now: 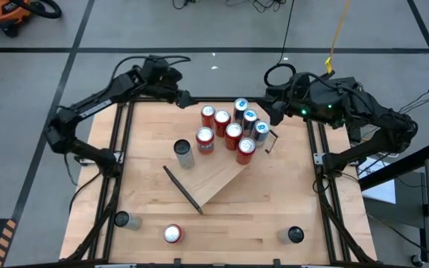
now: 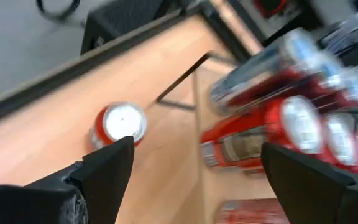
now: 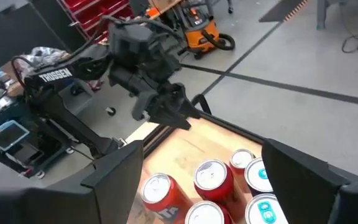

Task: Place canned beverage on shelf
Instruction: Put the top orange soda can on the shelf

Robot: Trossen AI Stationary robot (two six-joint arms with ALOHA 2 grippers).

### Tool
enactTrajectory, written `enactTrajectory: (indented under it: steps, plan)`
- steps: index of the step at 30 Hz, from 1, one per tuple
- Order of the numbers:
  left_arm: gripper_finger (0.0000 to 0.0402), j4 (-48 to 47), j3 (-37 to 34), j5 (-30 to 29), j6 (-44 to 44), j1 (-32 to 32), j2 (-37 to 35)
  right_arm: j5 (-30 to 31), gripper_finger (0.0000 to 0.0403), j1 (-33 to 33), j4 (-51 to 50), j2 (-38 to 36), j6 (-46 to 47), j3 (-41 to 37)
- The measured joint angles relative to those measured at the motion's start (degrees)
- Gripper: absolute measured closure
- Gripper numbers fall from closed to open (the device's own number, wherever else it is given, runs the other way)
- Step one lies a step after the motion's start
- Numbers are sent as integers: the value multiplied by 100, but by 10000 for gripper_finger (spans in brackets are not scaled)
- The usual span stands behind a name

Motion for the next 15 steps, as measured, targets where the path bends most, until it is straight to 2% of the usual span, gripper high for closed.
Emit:
enactTrajectory:
  steps: [10,15]
  plan:
    - [44,-70,-3,-34,582,-11,669,2,96,3,-235,256,553,-1]
    - [9,-152,-3,-650,755,-32,988,-29,96,15,-206,458,623,-1]
